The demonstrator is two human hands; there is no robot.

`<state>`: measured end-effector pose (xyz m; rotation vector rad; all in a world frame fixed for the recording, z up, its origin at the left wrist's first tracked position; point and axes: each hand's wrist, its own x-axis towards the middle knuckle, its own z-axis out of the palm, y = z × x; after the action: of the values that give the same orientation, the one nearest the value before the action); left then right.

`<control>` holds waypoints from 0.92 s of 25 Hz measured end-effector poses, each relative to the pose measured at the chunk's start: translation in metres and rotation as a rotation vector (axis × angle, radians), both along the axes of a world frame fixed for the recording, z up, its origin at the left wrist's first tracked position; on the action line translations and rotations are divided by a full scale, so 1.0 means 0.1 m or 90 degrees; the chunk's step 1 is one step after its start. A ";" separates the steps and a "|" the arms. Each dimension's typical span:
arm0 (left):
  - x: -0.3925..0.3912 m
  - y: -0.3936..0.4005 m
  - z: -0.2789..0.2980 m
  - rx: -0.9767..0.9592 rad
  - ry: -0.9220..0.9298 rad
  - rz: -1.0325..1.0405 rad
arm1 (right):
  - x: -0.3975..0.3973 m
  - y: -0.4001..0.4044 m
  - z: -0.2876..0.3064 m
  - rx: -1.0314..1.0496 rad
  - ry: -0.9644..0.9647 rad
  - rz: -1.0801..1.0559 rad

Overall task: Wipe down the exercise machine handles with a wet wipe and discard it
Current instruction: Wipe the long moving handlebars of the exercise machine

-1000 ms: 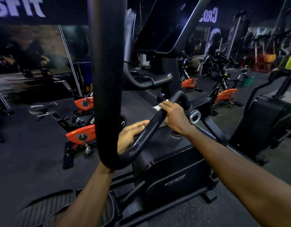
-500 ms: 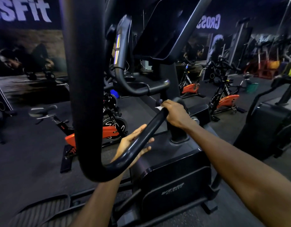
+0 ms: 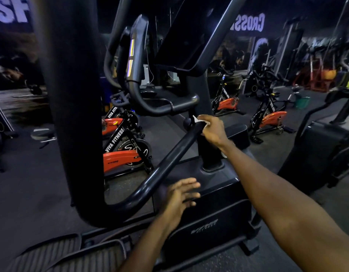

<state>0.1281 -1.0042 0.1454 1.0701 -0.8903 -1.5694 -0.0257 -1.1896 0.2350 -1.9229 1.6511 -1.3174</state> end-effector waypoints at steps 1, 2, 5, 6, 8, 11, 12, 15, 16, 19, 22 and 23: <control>-0.12 0.07 0.06 -0.065 -0.059 0.007 | 0.02 0.01 0.02 -0.004 0.001 0.004; -0.24 0.10 0.15 -0.147 -0.114 0.028 | 0.03 0.02 0.03 -0.013 0.011 0.014; -0.40 0.08 0.53 -0.394 -0.255 0.142 | 0.01 0.05 -0.01 -0.073 0.126 0.074; -0.41 0.03 0.64 -0.455 -0.309 0.187 | -0.01 0.04 0.01 -0.078 0.146 0.088; -0.43 -0.12 0.79 -0.503 -0.450 0.234 | -0.07 -0.03 0.08 -0.057 0.204 0.084; -0.48 -0.38 0.88 -0.512 -0.669 0.260 | -0.23 -0.21 0.06 0.005 0.282 0.055; -0.49 -0.48 0.90 -0.513 -0.709 0.263 | -0.29 -0.29 0.04 0.031 0.271 0.028; -0.58 -0.72 0.92 -0.492 -0.775 0.255 | -0.38 -0.41 -0.03 -0.005 0.180 0.043; -0.61 -0.79 0.92 -0.486 -0.790 0.255 | -0.37 -0.43 -0.08 -0.045 0.136 0.063; -0.69 -0.91 0.93 -0.474 -0.813 0.279 | -0.44 -0.49 -0.22 -0.003 0.047 0.035; -0.71 -0.95 0.91 -0.471 -0.809 0.302 | -0.53 -0.57 -0.27 0.108 -0.070 0.007; -0.70 -0.95 0.91 -0.476 -0.805 0.307 | -0.53 -0.56 -0.26 0.100 -0.108 0.019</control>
<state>0.0579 -1.0992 0.2362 1.4891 -1.6679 0.0522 -0.0782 -1.2461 0.2090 -1.6902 1.5867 -1.2607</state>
